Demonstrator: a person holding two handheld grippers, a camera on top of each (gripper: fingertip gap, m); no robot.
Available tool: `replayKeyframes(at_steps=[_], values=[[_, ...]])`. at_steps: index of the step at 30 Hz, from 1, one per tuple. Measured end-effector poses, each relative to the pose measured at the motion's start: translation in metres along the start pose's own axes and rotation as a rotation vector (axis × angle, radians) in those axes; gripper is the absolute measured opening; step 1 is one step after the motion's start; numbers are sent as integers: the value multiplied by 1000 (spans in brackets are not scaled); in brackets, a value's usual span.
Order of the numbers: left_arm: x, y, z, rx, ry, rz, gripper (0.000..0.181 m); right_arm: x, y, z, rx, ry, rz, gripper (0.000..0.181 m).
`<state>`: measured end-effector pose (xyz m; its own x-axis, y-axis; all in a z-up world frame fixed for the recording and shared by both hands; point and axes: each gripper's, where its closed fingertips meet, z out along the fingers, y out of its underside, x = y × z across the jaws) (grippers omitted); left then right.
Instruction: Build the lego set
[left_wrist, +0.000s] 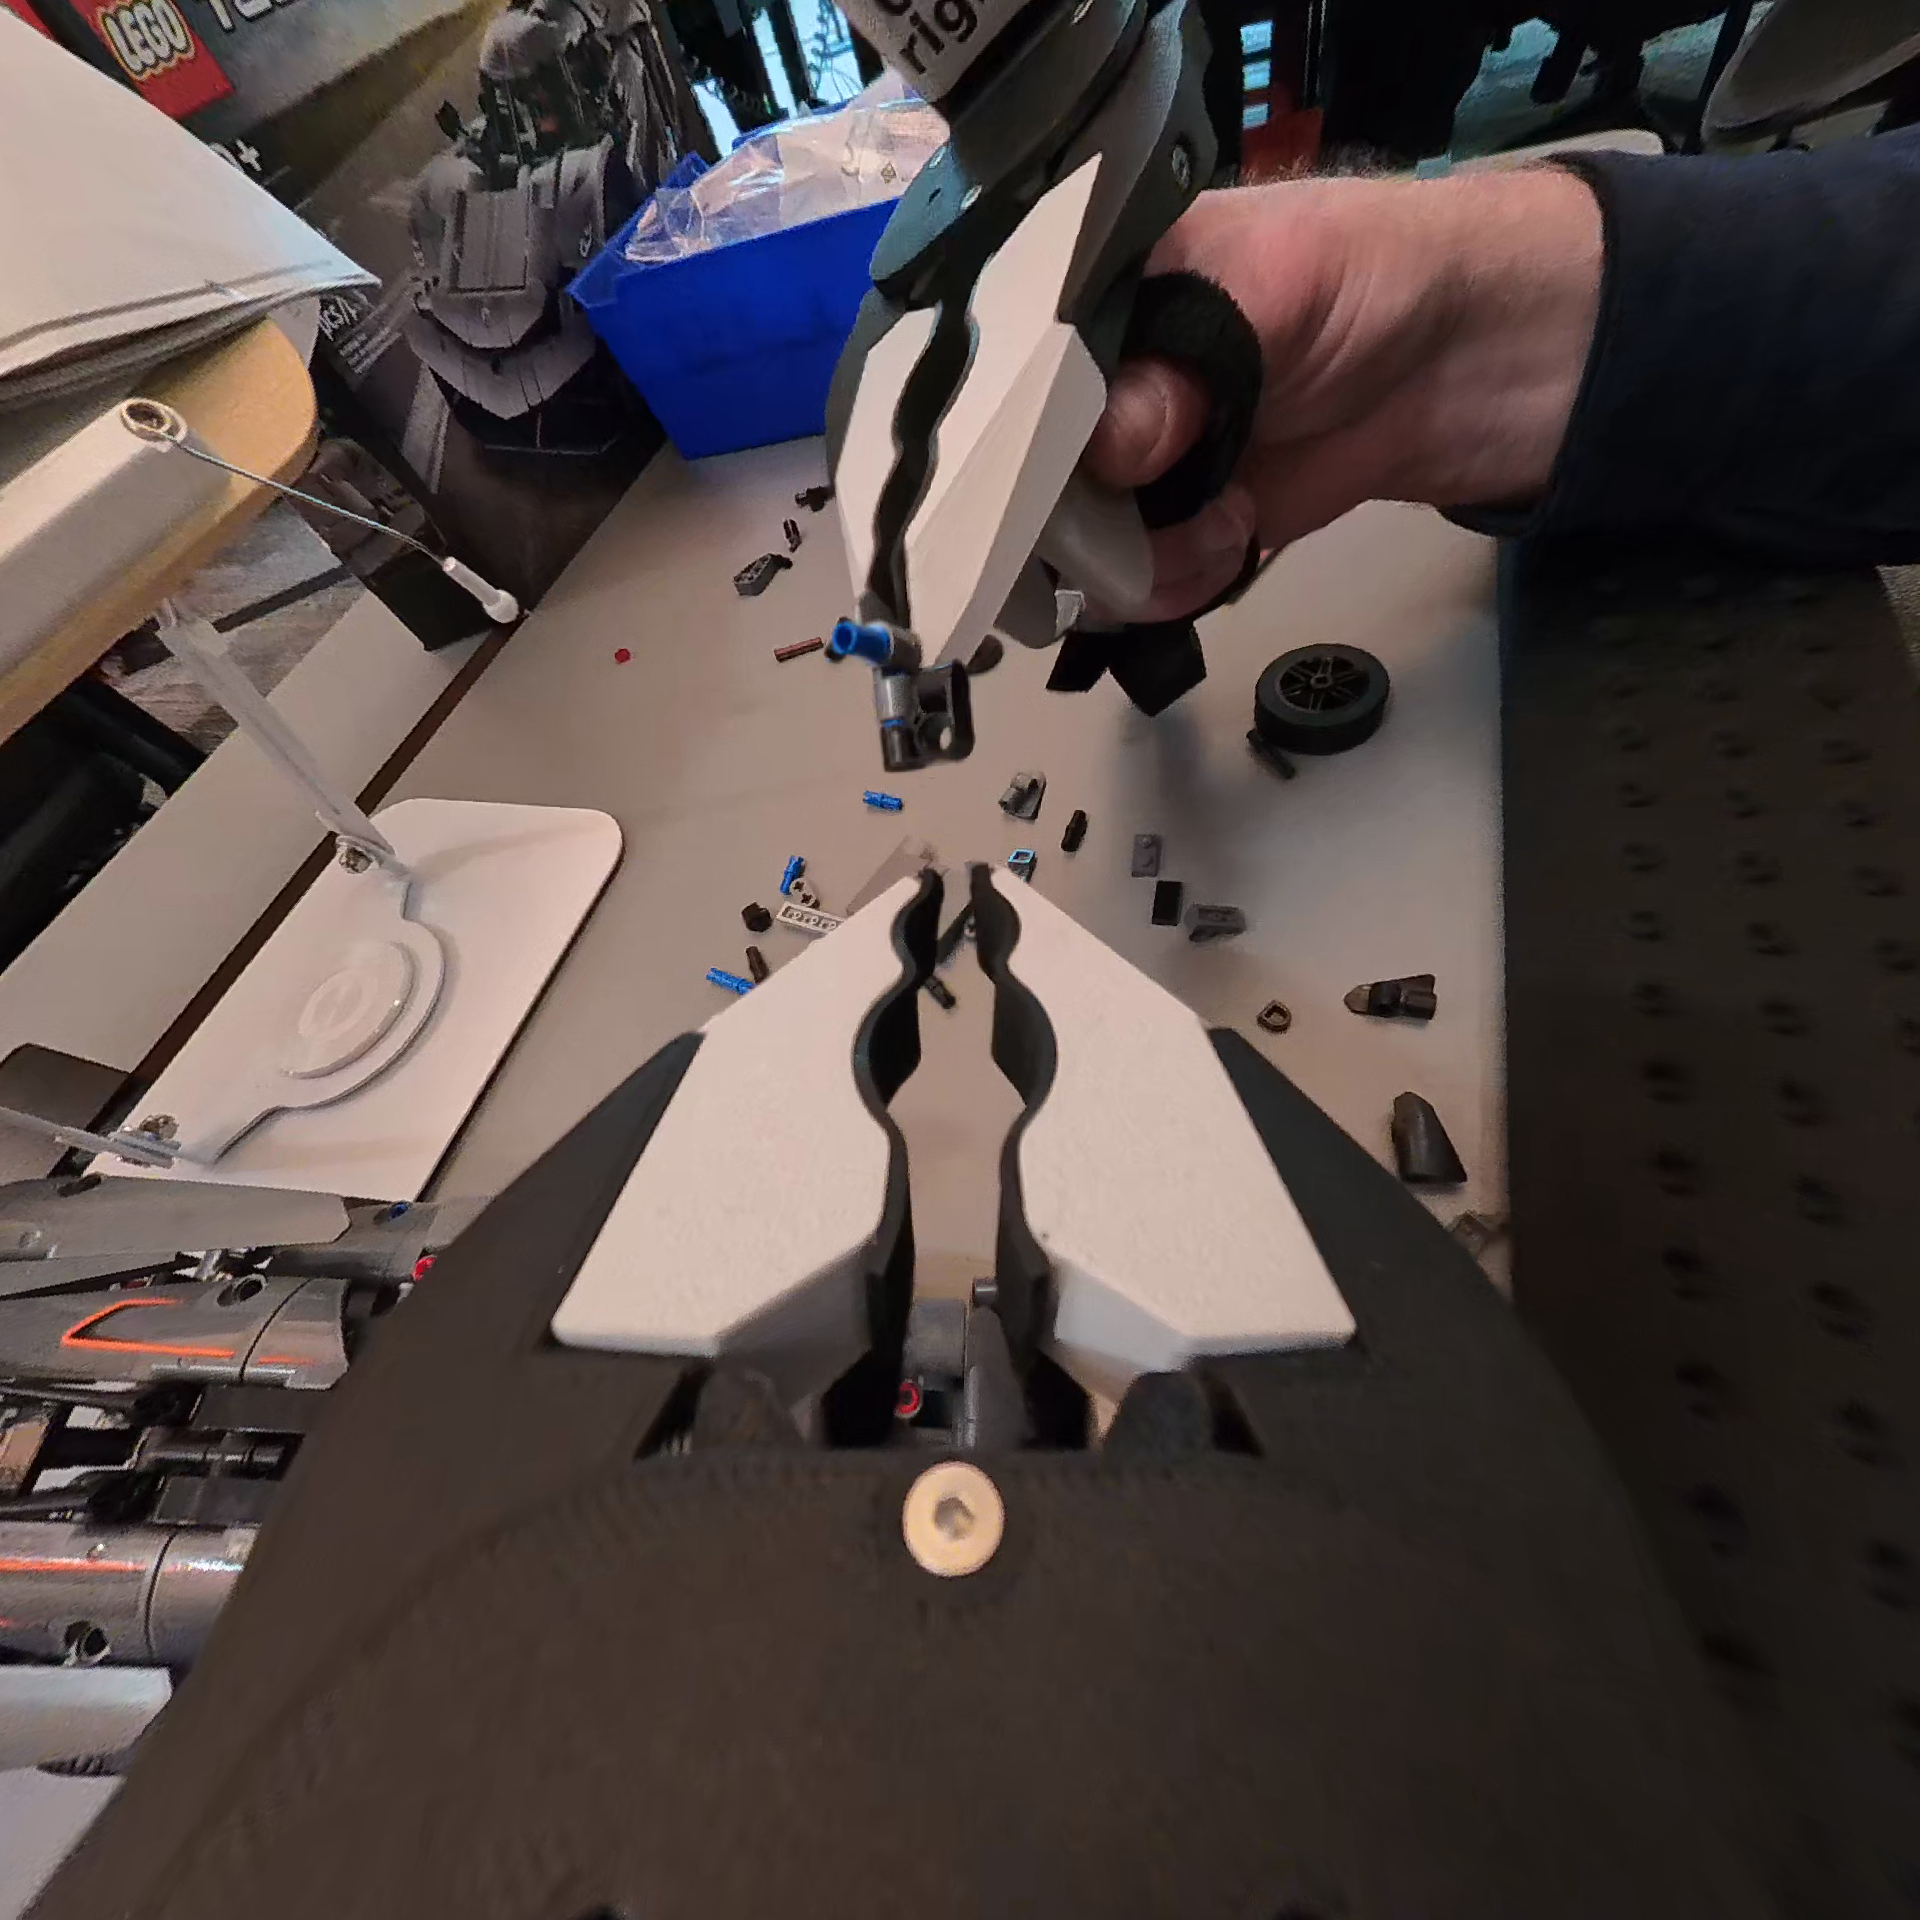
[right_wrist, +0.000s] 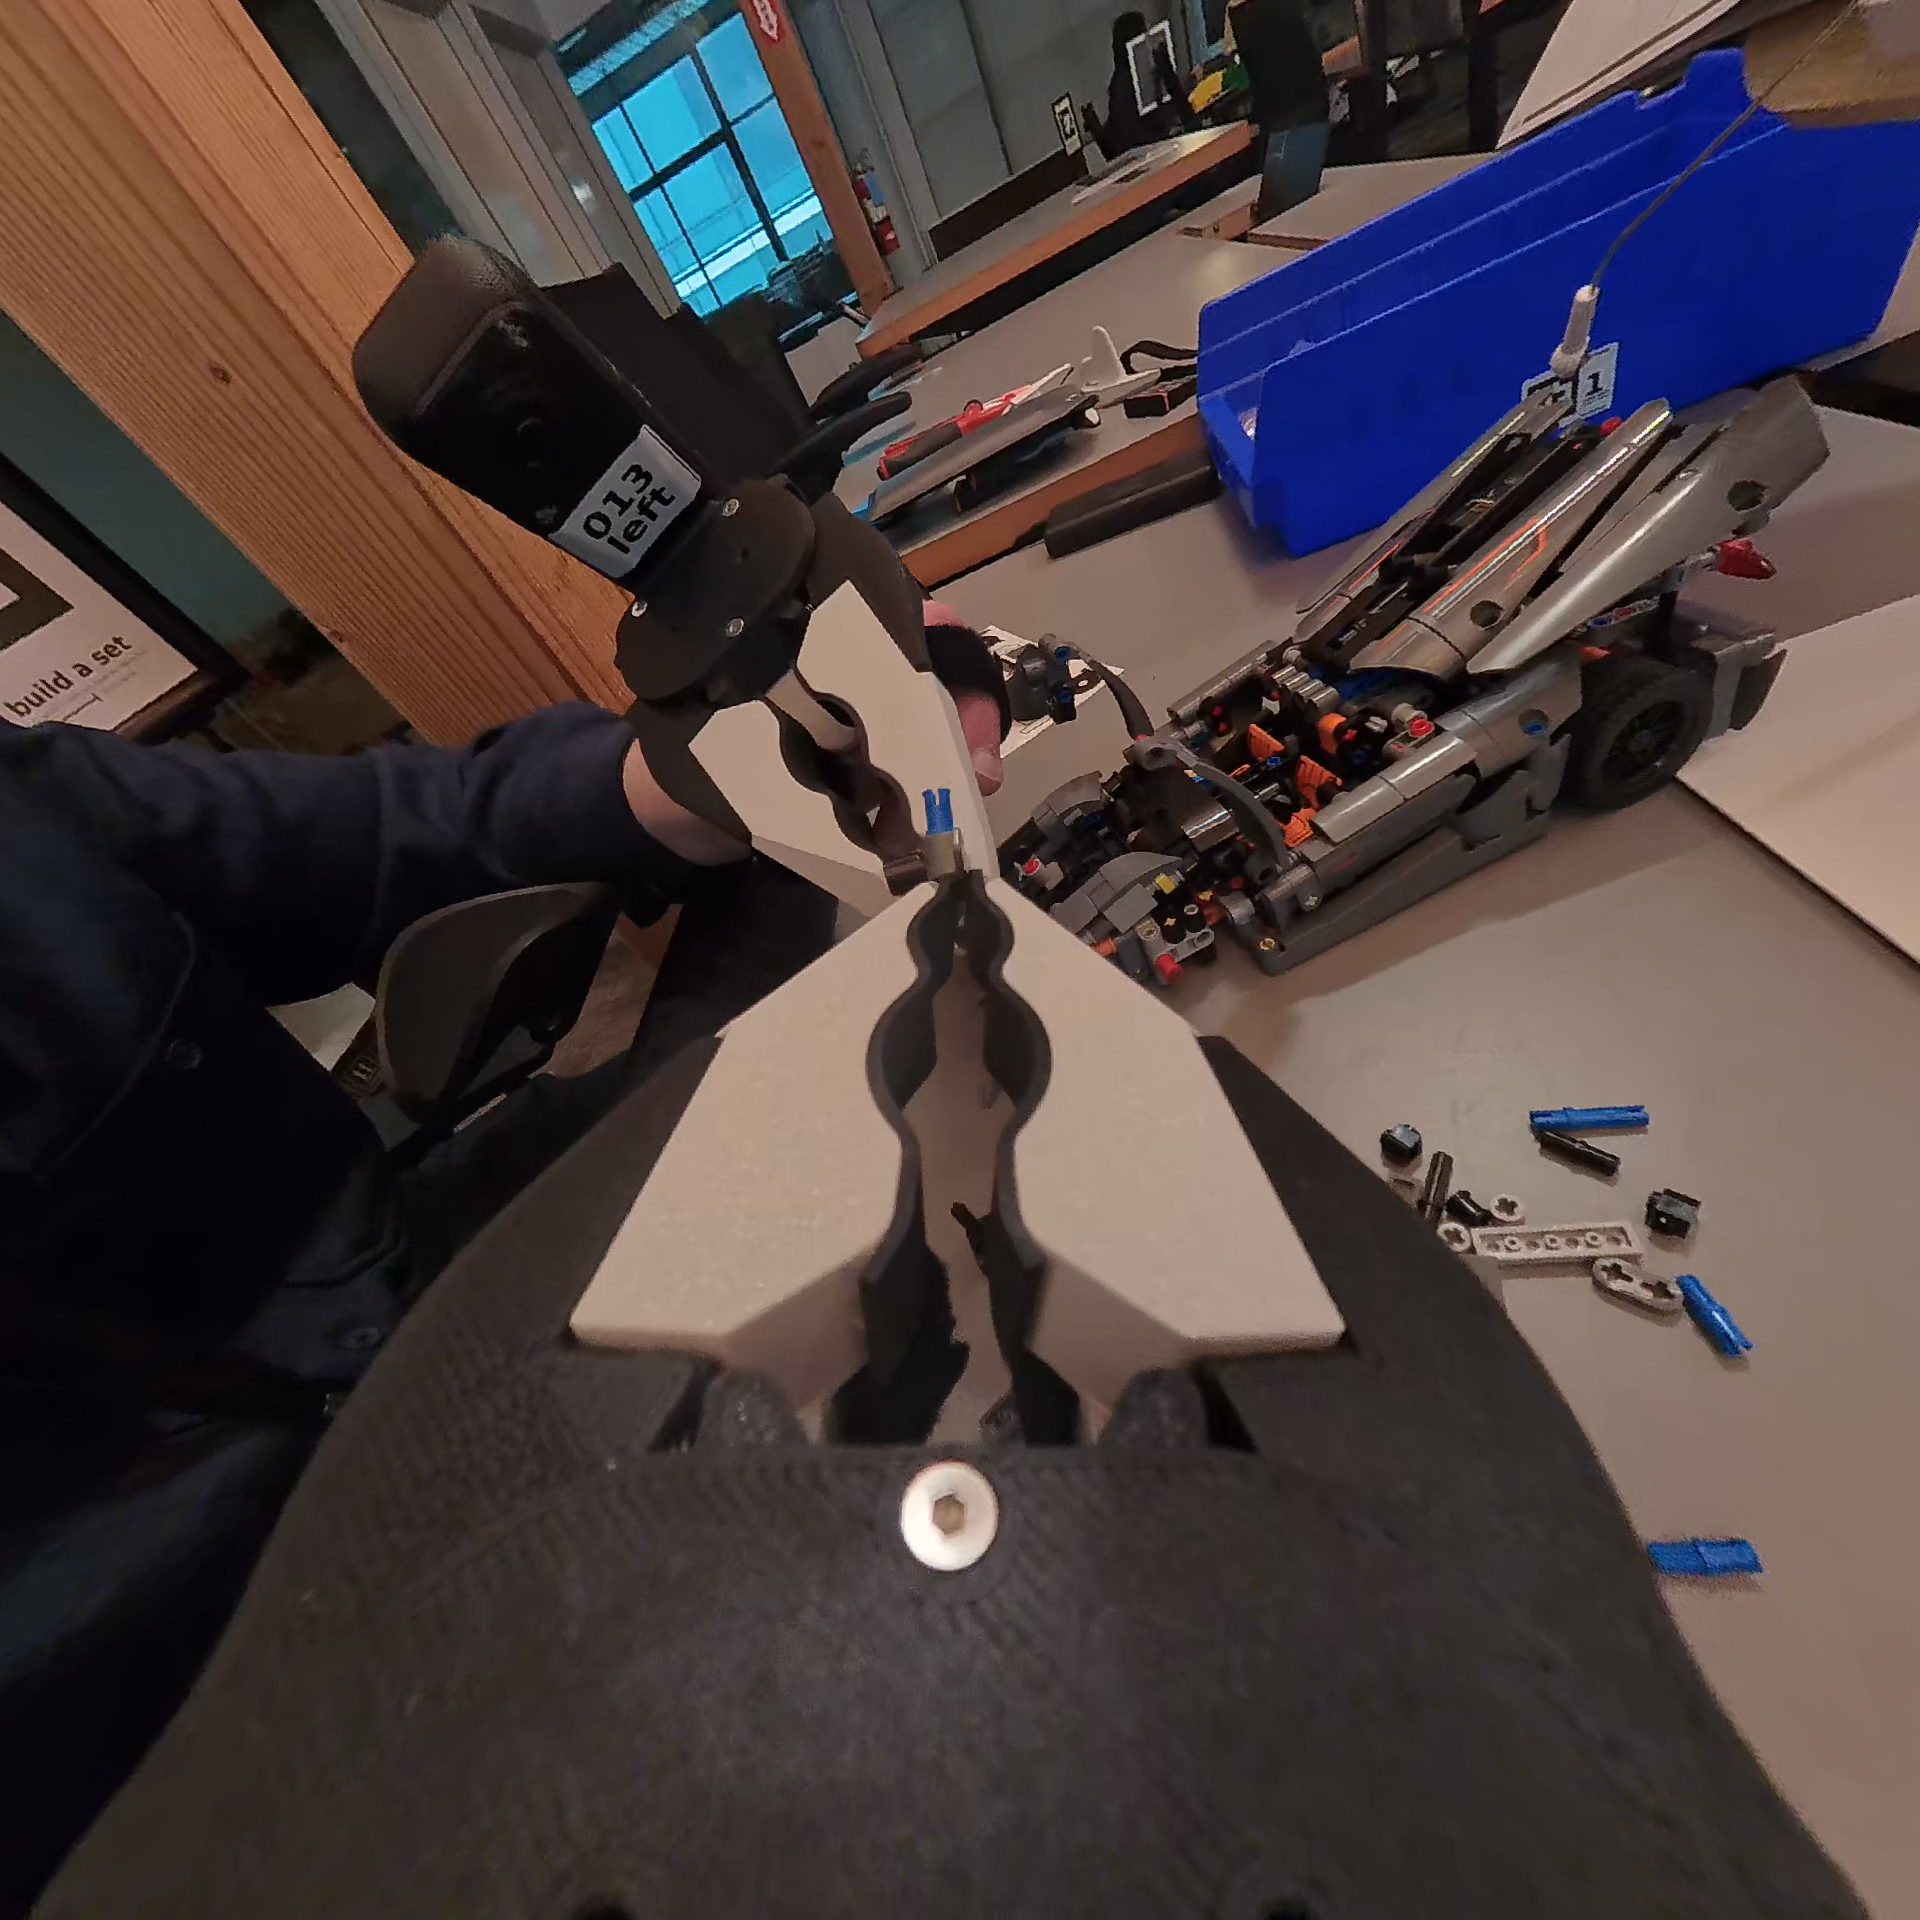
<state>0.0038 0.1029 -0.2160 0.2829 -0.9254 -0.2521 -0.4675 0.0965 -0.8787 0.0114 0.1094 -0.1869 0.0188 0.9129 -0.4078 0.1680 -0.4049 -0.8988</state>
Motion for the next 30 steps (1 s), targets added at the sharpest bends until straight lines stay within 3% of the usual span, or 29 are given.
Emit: replayKeyframes(at_steps=[9,18,25,30], values=[[14,13,8,-86,75,0,15,7,26,-3,-157,14,48,0],[49,42,21,-259,223,33,7,15,79,-2,-431,47,119,0],[70,66,24,-397,308,81,0,15,98,0,-523,40,144,0],[75,70,26,-404,339,58,0,15,106,-1,-567,45,147,0]])
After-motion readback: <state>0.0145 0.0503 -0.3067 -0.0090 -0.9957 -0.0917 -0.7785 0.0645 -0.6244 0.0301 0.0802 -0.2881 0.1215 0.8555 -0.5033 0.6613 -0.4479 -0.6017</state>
